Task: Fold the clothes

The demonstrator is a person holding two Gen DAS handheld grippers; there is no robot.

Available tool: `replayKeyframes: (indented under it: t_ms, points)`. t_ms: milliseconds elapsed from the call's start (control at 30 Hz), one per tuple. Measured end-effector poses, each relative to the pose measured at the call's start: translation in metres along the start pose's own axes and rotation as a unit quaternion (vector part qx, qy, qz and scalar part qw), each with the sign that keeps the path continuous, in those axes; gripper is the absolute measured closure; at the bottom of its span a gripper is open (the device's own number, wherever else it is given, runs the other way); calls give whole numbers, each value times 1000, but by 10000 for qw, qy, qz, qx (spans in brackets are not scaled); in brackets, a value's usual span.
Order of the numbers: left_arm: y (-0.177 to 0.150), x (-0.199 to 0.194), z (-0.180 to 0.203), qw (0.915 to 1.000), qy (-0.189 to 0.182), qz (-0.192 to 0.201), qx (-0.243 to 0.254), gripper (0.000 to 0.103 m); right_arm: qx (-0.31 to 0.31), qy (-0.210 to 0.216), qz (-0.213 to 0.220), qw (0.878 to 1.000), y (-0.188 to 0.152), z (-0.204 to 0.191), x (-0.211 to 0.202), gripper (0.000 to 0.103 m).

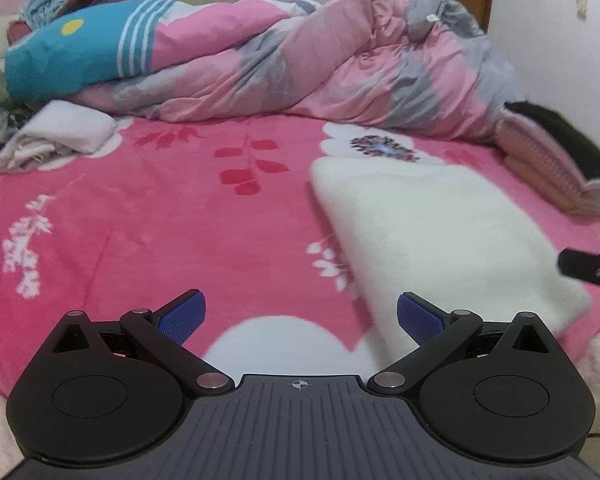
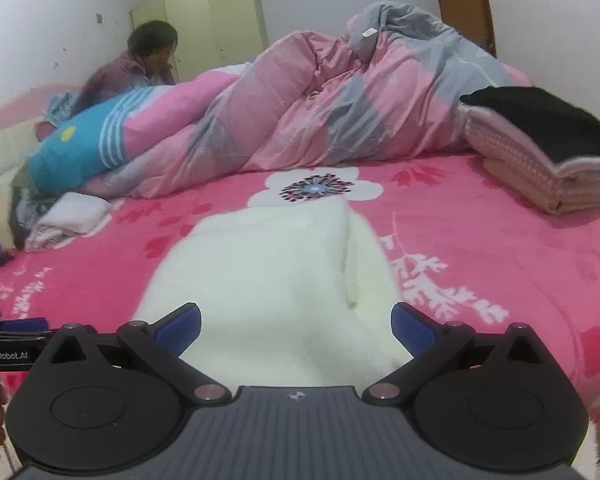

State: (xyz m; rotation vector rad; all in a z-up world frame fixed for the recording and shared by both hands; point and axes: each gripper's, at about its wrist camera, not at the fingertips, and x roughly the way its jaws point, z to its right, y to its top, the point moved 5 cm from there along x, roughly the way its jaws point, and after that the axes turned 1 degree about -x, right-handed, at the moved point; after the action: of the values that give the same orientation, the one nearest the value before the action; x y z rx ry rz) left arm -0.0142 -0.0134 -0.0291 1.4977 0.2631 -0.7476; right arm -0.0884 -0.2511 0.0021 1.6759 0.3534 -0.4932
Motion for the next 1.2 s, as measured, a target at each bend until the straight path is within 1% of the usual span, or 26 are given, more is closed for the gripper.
replayKeyframes:
  t_ms: [100,133,333,533,800,933,1200]
  points:
    - [2,2,-2,9994,304,66,163,0,-115,-83,43,9999,0,-5,1,0]
    - [2,3,-3,9993,333,81,165,0,-159,-92,81,9998,0,-7,0,0]
    - [5,7,-9,9996,278,11,5,0,-443,-175,259,9985,0,-16,0,0]
    - [4,11,-11,9995,328,-2,4,0,-566,-151,272,9979,1,-20,5,0]
    - [4,11,-14,9996,274,57,-27,0,-302,-26,199,9993,7,-13,8,0]
    - [6,12,-15,9998,194,79,-51,0,-154,125,161,9997,9,-10,9,0]
    - [6,11,-15,9997,151,172,-44,0,-250,204,188,9993,10,-15,8,0]
